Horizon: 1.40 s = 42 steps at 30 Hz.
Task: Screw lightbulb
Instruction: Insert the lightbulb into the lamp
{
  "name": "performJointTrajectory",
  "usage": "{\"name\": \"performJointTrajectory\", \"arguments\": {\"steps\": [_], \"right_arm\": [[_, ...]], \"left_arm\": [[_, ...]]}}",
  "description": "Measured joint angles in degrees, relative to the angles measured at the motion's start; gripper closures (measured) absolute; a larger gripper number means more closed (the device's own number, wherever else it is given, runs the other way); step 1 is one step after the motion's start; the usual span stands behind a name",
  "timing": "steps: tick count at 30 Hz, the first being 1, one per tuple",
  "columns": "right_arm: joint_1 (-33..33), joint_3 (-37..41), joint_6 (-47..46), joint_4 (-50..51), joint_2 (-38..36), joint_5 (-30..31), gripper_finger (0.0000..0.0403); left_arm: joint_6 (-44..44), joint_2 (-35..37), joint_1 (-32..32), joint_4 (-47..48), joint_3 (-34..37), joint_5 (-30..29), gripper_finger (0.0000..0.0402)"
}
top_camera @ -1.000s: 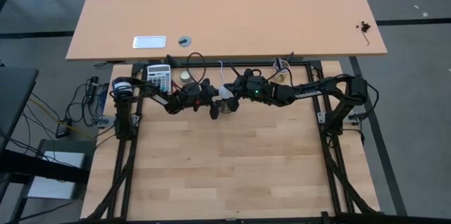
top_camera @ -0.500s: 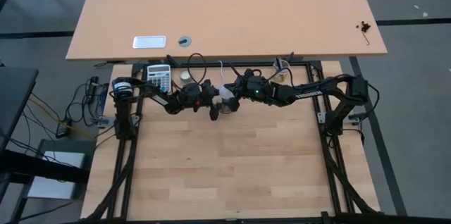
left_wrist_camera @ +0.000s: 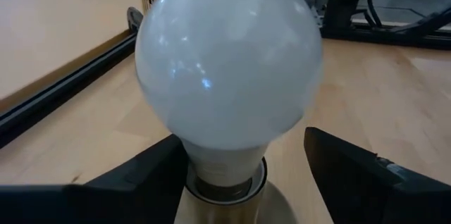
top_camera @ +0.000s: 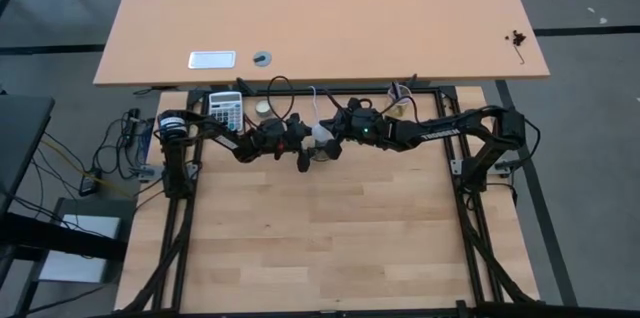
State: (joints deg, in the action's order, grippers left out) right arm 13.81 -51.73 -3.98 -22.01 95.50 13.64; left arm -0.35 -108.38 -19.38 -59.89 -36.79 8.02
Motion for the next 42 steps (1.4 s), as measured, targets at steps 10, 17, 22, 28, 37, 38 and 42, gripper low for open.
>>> {"name": "performJointTrajectory", "arguments": {"steps": [10, 17, 22, 28, 37, 38, 42], "right_arm": [[1.6, 0.0, 0.1, 1.1, 0.0, -2.9, 0.0398], [1.6, -0.1, 0.1, 1.7, 0.0, -2.9, 0.0398], [1.7, -0.1, 0.1, 1.7, 0.0, -2.8, 0.0398], [1.7, 0.0, 0.1, 1.7, 0.0, -2.8, 0.0398], [1.7, 0.0, 0.1, 1.7, 0.0, -2.8, 0.0396], [1.7, 0.0, 0.1, 1.7, 0.0, -2.8, 0.0396], [1.7, 0.0, 0.8, 1.7, 0.0, -2.8, 0.0396]], "left_arm": [[0.0, 0.0, 0.0, -0.3, 0.0, -0.3, 0.0117], [0.3, 1.3, -0.3, 1.5, 0.0, -0.6, 0.0117], [2.0, 3.9, -0.8, 5.9, 0.0, -1.1, 0.0117], [3.5, 4.5, -0.9, 12.2, 0.0, -2.7, 0.0117], [4.8, 4.6, -0.9, 18.5, 0.0, -3.4, 0.0119], [4.8, 4.6, -0.9, 19.8, 0.0, -3.7, 0.0121], [4.7, 4.6, -0.8, 22.4, 0.0, -3.8, 0.0146]]}}
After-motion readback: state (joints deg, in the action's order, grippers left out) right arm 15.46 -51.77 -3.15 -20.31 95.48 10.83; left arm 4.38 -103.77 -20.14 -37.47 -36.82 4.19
